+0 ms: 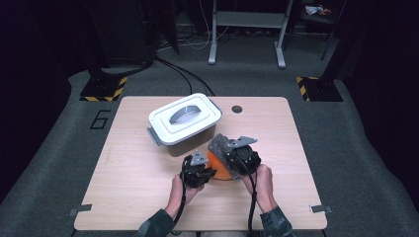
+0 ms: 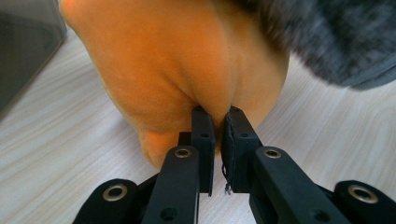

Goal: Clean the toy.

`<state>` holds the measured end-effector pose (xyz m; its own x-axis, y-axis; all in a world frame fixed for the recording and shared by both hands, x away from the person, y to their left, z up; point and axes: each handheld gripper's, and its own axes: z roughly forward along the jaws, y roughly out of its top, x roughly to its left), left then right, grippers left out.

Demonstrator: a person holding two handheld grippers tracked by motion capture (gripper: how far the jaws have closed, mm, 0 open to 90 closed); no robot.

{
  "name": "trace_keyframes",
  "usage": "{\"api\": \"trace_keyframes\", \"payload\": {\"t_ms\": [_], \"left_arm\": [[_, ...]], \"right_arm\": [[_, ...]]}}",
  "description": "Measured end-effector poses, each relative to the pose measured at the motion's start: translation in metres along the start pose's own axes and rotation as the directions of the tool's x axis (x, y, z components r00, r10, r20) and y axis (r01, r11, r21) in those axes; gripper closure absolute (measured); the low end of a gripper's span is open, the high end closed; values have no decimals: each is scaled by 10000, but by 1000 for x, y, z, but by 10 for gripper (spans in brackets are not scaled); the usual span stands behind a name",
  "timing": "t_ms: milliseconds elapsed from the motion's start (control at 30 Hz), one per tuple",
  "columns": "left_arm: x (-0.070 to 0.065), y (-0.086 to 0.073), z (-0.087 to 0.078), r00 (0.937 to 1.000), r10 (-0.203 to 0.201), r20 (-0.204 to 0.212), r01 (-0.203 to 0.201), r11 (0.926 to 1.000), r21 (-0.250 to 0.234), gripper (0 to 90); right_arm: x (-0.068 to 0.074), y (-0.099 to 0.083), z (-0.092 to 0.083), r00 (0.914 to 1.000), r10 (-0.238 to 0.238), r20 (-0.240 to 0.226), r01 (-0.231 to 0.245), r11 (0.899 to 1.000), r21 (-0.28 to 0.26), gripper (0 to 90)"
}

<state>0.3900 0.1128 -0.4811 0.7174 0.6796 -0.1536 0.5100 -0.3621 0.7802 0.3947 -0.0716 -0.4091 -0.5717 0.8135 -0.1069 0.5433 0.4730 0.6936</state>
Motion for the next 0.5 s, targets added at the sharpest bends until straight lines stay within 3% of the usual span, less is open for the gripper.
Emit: {"api": "trace_keyframes", "payload": {"t_ms": [67,200,467,500], "left_arm": [[3,0,-1,10000,85,44,-86,9999,120,839],[3,0,0,10000,13,42,-13,10000,61,839],[4,0,0,9999,-18,108,17,10000,98,839],[2,-1,1,9999,-103,84,103,9999,42,839]], "right_arm": [[0,-1,5,9998,-152,100,150,9997,169,750],[-9,-8,8,9996,228,160,-230,9996,133,750],[-37,-26,13,9913,1141,654,-1181,9911,616,751],[-47,-33,18,9890,1304,693,-1354,9880,737,752]]}}
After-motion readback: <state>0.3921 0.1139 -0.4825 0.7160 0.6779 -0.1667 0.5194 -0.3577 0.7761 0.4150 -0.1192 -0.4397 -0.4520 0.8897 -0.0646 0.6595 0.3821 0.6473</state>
